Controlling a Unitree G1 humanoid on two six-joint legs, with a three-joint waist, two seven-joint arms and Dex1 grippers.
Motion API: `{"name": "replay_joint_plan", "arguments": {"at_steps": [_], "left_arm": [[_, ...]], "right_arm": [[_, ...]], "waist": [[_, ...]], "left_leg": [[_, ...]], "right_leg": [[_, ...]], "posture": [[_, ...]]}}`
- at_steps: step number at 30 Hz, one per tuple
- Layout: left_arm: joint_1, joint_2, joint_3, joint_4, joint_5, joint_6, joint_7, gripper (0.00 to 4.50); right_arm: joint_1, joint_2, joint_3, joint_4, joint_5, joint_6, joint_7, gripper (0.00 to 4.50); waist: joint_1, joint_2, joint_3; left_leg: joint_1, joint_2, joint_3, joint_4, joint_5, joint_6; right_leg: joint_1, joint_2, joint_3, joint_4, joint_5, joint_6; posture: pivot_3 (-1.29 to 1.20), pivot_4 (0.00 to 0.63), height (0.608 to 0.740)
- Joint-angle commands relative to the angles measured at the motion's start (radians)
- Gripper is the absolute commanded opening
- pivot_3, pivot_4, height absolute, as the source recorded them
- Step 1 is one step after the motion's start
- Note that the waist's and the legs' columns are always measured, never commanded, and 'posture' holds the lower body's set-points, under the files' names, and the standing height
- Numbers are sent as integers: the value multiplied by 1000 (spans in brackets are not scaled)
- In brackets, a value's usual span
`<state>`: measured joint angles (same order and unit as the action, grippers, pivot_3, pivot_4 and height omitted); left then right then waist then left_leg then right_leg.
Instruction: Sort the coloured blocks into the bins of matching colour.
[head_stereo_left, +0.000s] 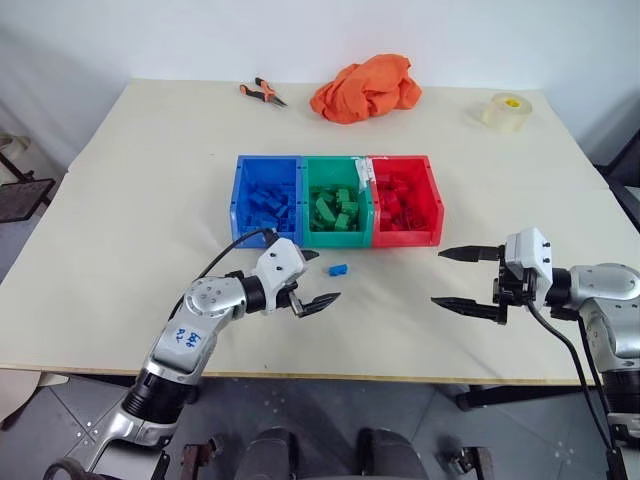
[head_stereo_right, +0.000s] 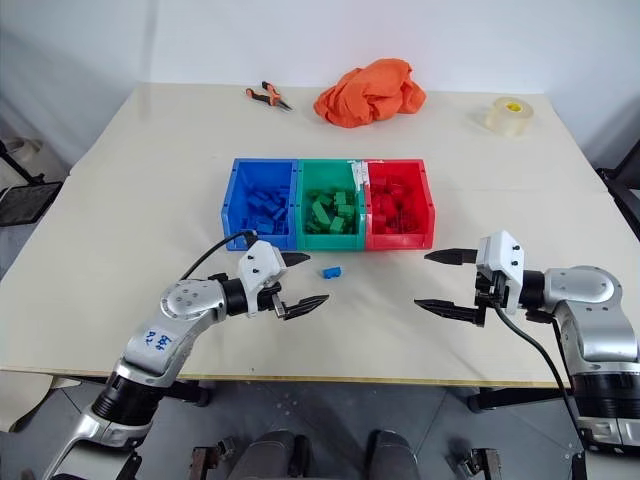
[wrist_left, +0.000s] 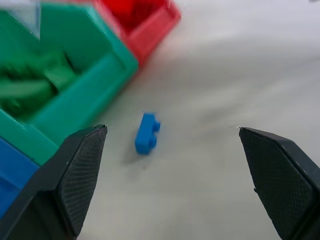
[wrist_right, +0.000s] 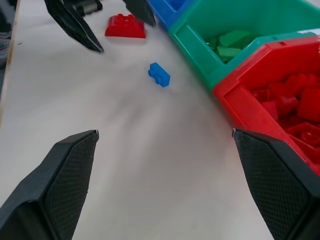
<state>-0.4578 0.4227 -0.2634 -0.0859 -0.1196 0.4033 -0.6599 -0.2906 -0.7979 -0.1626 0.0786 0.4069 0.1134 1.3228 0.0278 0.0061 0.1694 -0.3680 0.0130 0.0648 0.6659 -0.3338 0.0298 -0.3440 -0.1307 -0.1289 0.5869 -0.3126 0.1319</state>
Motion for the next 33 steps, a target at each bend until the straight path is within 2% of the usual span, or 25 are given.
{"name": "replay_joint_plan", "arguments": {"at_steps": [1, 6, 16, 19, 24, 30, 33], "left_arm": [[-61, -28, -27, 64, 64, -7, 35, 4500], [-128, -77, -50, 181, 91, -48, 15, 4500], [-223, -146, -93, 340, 150, -48, -10, 4500], [-232, -148, -101, 346, 171, -17, -4, 3910], [-209, -126, -94, 313, 186, -8, 4, 2297], [-142, -114, -35, 164, 156, 2, 30, 399], [-109, -136, 26, 60, 133, 50, 86, 331]], "right_arm": [[47, -18, -60, -84, 34, 11, -44, 4475], [117, -17, -91, -142, 41, 29, -91, 4475], [157, -19, -107, -182, 43, 40, -134, 4475], [164, -18, -110, -191, 42, 42, -146, 4500], [164, -22, -109, -192, 43, 45, -155, 4500], [129, -28, -93, -167, 35, 47, -153, 4500], [114, -30, -85, -152, 31, 44, -149, 4500]], "waist": [[3, 0, 0], [2, 0, 0], [3, 0, 0], [4, 0, 0], [1, 0, 0], [-4, 0, 0], [-2, 0, 0]], "left_leg": [[0, -1, 0, 0, 0, 0], [0, -1, -1, 0, 0, 1], [0, -1, 0, 0, 1, 1], [0, -1, 0, 0, 1, 1], [0, -1, 0, 0, 1, 1], [0, 0, 0, 0, 1, 1], [0, 0, -1, 0, 1, 1]], "right_leg": [[0, 0, 0, 0, 0, 1], [1, 0, 0, -1, 1, 2], [1, 0, 0, -1, 1, 2], [1, 0, 0, -1, 1, 2], [1, 0, 0, -1, 1, 2], [1, 0, 0, -1, 1, 2], [1, 0, 0, -1, 1, 2]], "posture": [[0, 150, 740], [0, 150, 740], [0, 150, 740], [0, 150, 740], [0, 150, 740], [0, 150, 740], [0, 150, 740]]}}
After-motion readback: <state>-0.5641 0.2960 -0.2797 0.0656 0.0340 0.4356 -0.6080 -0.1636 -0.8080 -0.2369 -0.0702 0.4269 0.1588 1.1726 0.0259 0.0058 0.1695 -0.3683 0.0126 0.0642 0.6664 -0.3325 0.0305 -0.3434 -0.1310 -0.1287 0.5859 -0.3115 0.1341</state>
